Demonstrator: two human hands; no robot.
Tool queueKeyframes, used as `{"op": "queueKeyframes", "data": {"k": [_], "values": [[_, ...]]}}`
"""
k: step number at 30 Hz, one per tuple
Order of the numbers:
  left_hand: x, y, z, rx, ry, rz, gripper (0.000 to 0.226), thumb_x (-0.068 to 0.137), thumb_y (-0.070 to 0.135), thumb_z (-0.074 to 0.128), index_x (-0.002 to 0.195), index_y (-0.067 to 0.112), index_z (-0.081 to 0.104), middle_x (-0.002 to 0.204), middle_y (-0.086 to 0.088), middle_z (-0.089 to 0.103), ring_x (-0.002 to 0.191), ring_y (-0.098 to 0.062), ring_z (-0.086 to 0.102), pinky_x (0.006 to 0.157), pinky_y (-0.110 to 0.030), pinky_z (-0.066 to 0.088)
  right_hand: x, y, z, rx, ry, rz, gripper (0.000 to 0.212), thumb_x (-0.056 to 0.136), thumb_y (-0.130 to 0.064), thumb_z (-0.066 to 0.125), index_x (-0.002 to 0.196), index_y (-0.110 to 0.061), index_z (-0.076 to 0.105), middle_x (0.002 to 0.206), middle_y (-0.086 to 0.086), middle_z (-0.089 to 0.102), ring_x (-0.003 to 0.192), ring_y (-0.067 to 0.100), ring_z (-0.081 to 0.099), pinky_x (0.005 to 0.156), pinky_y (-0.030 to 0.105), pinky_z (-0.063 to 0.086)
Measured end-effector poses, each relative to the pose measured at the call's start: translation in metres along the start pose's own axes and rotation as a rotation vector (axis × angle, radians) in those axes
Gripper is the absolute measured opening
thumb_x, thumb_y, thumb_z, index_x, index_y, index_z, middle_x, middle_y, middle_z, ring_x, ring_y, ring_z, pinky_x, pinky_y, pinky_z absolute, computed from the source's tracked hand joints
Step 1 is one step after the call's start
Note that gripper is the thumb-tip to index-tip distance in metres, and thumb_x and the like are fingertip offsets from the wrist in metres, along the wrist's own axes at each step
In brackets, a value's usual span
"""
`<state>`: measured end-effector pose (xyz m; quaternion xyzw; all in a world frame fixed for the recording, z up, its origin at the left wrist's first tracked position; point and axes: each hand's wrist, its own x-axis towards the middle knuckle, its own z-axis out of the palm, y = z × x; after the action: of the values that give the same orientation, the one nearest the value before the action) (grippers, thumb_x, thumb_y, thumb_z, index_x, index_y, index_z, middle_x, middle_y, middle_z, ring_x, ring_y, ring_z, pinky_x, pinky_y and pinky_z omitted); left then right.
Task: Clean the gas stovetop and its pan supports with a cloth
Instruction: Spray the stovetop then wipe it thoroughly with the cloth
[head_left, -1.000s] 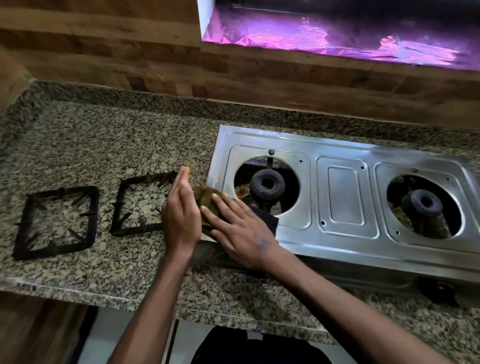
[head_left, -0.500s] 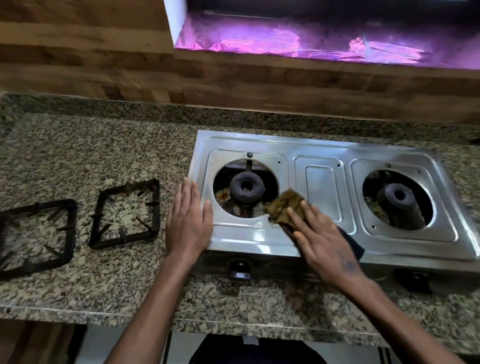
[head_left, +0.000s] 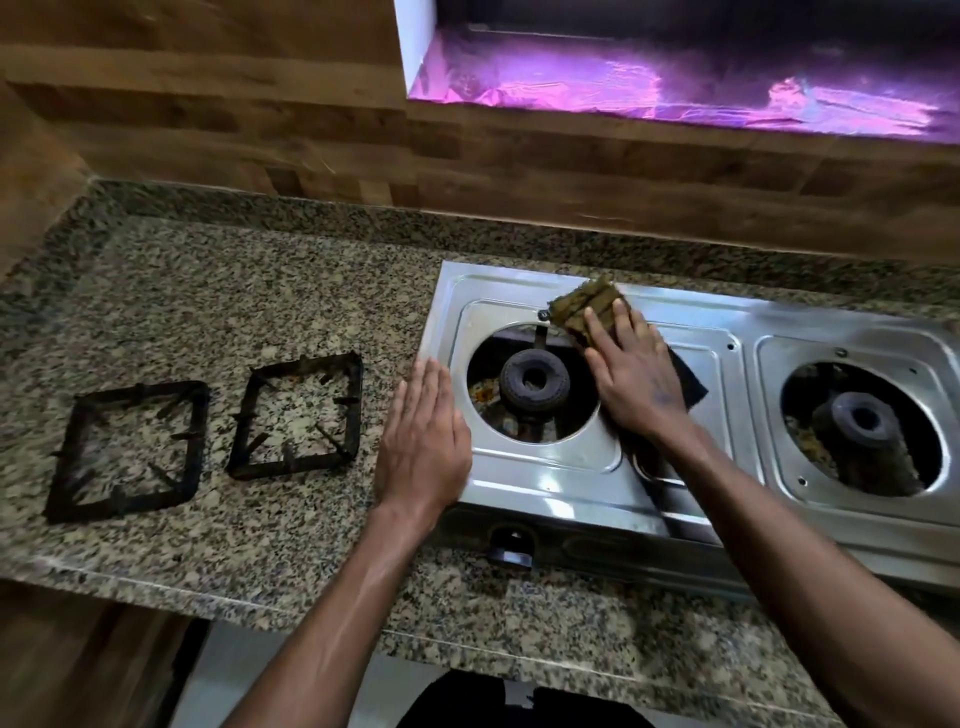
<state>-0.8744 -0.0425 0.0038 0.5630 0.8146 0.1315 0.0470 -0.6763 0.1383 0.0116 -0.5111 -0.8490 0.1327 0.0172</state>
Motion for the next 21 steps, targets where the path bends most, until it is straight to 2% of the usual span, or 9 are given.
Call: {"op": "queueKeyframes", "data": {"k": [2, 5, 8, 11, 14, 17, 21], "values": [[0.0, -0.001, 0.001, 0.0, 0.004, 0.003, 0.058, 0.101, 0.028, 0.022, 0.154, 0.007, 0.015, 0.163, -0.009, 0.011, 0.151, -0.017, 0.002, 0.123, -0.035, 0.005, -0.034, 0.008, 0.004, -0.01, 0.001, -0.066, 0.056, 0.104, -0.048, 0.019, 0.158, -0.039, 0.011, 0.168, 0.002, -0.001, 0.155, 0.022, -0.001, 0.124, 0.04, 0.003], [0.002, -0.001, 0.002, -0.012, 0.007, 0.008, 0.058, 0.101, 0.027, 0.022, 0.155, 0.008, 0.013, 0.163, -0.008, 0.009, 0.151, -0.017, 0.002, 0.123, -0.035, 0.005, -0.056, 0.041, -0.001, -0.015, 0.017, 0.02, 0.061, 0.098, -0.052, 0.012, 0.158, -0.04, 0.011, 0.168, -0.001, 0.0, 0.155, 0.019, 0.0, 0.124, 0.041, 0.005], [0.002, -0.001, 0.003, -0.012, -0.005, 0.011, 0.058, 0.101, 0.027, 0.021, 0.155, 0.009, 0.009, 0.163, -0.008, 0.006, 0.151, -0.017, -0.001, 0.123, -0.036, 0.004, -0.032, 0.058, -0.004, -0.032, 0.059, 0.151, 0.059, 0.101, -0.048, 0.019, 0.159, -0.036, 0.013, 0.168, 0.004, 0.004, 0.155, 0.023, 0.003, 0.124, 0.045, 0.005], [0.002, -0.002, 0.003, -0.004, -0.017, 0.005, 0.058, 0.101, 0.027, 0.019, 0.155, 0.009, 0.008, 0.163, -0.008, 0.005, 0.151, -0.018, -0.002, 0.124, -0.037, 0.006, 0.001, 0.041, 0.0, -0.031, 0.096, 0.221, 0.056, 0.105, -0.042, 0.026, 0.159, -0.032, 0.014, 0.168, 0.009, 0.004, 0.154, 0.027, 0.002, 0.124, 0.046, 0.004], [0.002, -0.001, 0.004, 0.002, -0.019, 0.015, 0.059, 0.1, 0.027, 0.019, 0.155, 0.008, 0.008, 0.163, -0.009, 0.006, 0.151, -0.018, -0.002, 0.124, -0.038, 0.007, 0.0, 0.022, 0.002, -0.011, 0.048, 0.129, 0.057, 0.105, -0.046, 0.022, 0.159, -0.034, 0.009, 0.168, 0.008, -0.001, 0.155, 0.025, -0.002, 0.125, 0.044, 0.001], [0.001, -0.002, 0.003, 0.0, -0.022, 0.011, 0.06, 0.1, 0.028, 0.016, 0.155, 0.008, 0.008, 0.163, -0.009, 0.005, 0.151, -0.018, -0.002, 0.124, -0.036, 0.005, -0.051, 0.017, 0.003, -0.017, 0.007, -0.008, 0.059, 0.101, -0.051, 0.013, 0.158, -0.039, 0.007, 0.167, 0.0, -0.006, 0.155, 0.019, -0.005, 0.125, 0.041, 0.003], [0.003, 0.002, 0.001, -0.001, -0.03, 0.008, 0.06, 0.099, 0.029, 0.015, 0.155, 0.009, 0.007, 0.163, -0.008, 0.004, 0.151, -0.018, -0.002, 0.123, -0.035, 0.002, -0.075, 0.051, -0.002, -0.022, 0.007, 0.063, 0.061, 0.097, -0.054, 0.012, 0.158, -0.042, 0.009, 0.167, -0.004, -0.003, 0.155, 0.018, -0.001, 0.125, 0.041, 0.003]]}}
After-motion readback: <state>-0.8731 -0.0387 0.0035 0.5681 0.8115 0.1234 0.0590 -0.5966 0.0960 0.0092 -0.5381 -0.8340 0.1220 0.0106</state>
